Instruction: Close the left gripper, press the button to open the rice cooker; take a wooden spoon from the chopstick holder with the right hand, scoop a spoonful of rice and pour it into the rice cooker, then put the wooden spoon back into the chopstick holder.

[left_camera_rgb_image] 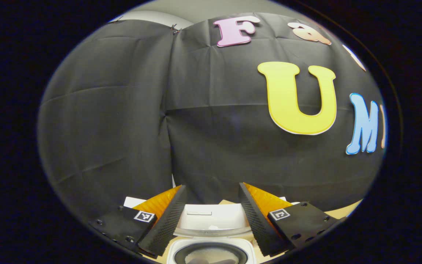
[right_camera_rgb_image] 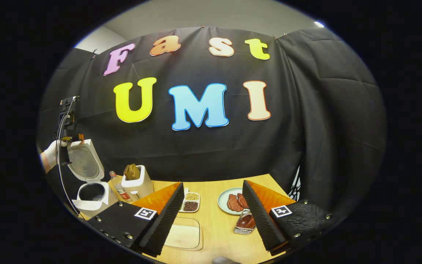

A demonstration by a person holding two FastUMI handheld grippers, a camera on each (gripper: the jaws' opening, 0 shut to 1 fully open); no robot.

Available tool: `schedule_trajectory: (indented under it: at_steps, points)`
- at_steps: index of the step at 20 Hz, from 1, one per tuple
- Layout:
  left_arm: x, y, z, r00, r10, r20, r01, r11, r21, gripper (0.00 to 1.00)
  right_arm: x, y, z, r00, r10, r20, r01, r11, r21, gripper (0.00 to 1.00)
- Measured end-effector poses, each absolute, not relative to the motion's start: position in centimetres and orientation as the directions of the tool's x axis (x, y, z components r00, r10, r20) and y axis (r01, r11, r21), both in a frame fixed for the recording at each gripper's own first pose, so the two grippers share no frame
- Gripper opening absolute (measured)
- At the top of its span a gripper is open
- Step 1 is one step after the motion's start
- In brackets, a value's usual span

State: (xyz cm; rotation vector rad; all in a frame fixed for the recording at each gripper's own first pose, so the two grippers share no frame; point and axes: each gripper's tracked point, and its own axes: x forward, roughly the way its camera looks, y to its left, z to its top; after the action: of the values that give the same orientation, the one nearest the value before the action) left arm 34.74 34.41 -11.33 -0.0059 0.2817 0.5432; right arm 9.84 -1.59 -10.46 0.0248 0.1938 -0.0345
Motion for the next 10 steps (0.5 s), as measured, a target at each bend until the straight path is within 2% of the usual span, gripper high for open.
schedule_trajectory:
  at_steps: [2,3,4,5,9,10]
  points:
    - [34.7,34.2,-11.3,0.825,0.494,-0.273,-0.496,0.866,0.067,0.96,9.8,-1.3,-10.3,0.982,-0.024,-0.188,0.024,1.0,-0.004,0.93]
    - [34.5,34.0,-11.1,0.829,0.485,-0.279,-0.488,0.871,0.066,0.96,9.7,-0.9,-10.4,0.982,-0.014,-0.191,0.015,1.0,0.002,0.98]
    - [34.3,33.8,-11.1,0.831,0.477,-0.285,-0.482,0.874,0.058,0.99,9.6,-0.7,-10.3,0.982,-0.006,-0.188,0.008,1.0,0.009,0.98]
    - [34.3,33.7,-11.0,0.833,0.47,-0.291,-0.477,0.878,0.054,0.96,9.6,-0.5,-10.3,0.982,-0.001,-0.187,0.004,1.0,0.013,0.98]
    - [34.3,33.4,-10.6,0.835,0.452,-0.312,-0.461,0.886,0.05,0.99,9.0,-0.3,-10.9,0.98,0.021,-0.198,-0.014,0.999,0.037,0.98]
    - [34.3,33.3,-10.5,0.835,0.45,-0.317,-0.458,0.887,0.054,0.98,8.9,-0.3,-11.1,0.979,0.025,-0.2,-0.016,0.999,0.043,0.98]
